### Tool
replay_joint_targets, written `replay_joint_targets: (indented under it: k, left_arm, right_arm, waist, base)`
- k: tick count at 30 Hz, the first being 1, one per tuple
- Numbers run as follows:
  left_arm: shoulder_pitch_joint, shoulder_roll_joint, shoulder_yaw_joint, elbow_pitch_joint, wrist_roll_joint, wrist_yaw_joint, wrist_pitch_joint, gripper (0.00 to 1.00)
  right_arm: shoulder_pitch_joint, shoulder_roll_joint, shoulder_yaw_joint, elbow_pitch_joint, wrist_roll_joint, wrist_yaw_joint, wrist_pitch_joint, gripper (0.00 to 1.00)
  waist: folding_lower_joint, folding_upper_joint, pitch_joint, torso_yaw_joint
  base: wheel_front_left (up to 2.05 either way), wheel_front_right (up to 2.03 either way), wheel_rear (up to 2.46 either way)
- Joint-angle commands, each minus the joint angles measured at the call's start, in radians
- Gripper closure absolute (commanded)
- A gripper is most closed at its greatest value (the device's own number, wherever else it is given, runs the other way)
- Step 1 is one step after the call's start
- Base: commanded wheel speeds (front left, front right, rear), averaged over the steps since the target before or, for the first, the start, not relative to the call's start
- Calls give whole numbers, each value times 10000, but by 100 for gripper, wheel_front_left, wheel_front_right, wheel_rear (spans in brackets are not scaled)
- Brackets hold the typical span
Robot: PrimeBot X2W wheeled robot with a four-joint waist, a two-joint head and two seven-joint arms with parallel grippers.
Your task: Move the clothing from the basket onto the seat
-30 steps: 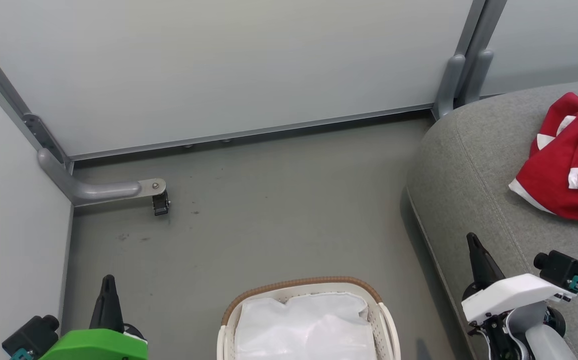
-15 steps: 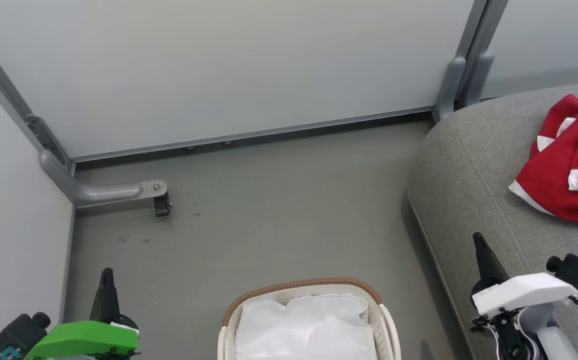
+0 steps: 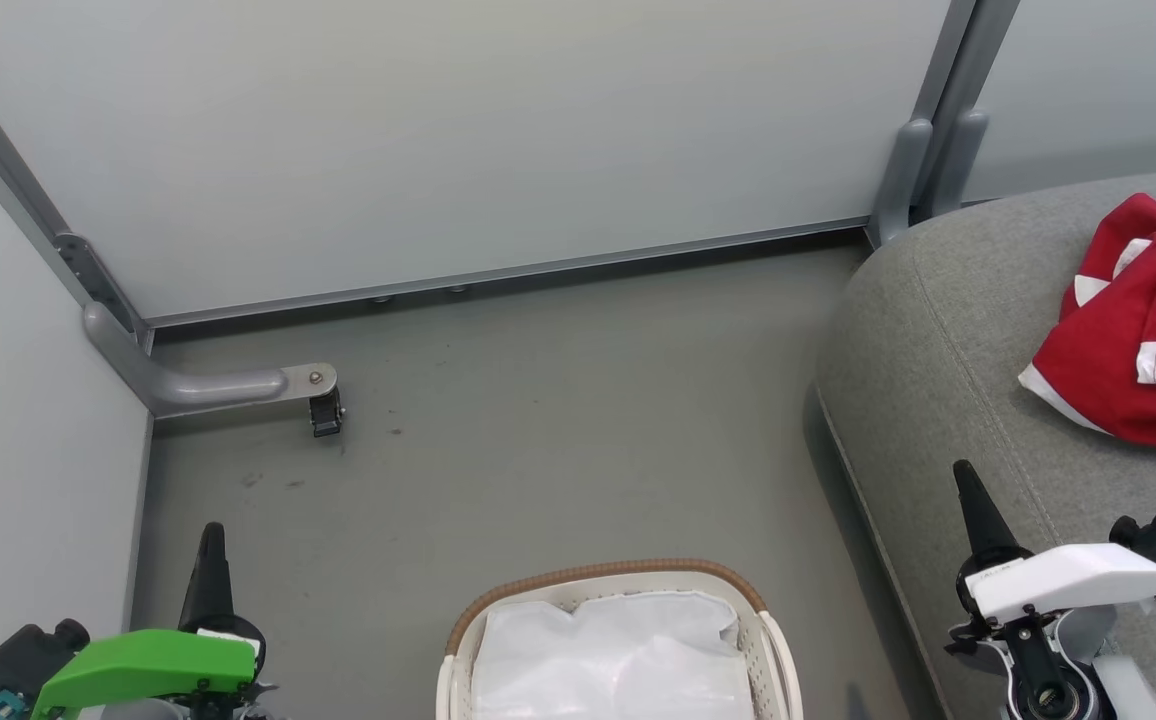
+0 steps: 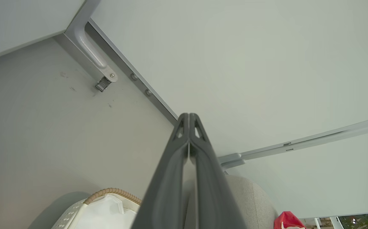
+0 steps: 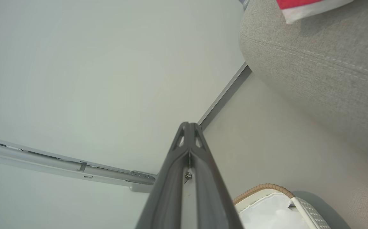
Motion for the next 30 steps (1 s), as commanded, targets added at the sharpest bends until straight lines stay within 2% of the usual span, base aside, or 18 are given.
replay_joint_targets:
  k: [1, 30]
  left_arm:
    - [-269, 64, 53, -154, -298, -38, 62, 100]
    - [-520, 82, 212, -297, -2890, -75, 791, 100]
  right_arm:
    - [25, -25, -79, -154, 295, -7, 65, 100]
    - [166, 43, -467, -538, 2893, -9, 787, 100]
  waist:
    - [0, 0, -6, 3]
    - [0, 0, -133, 50]
  base:
    - [0, 0, 0]
    - [0, 0, 0]
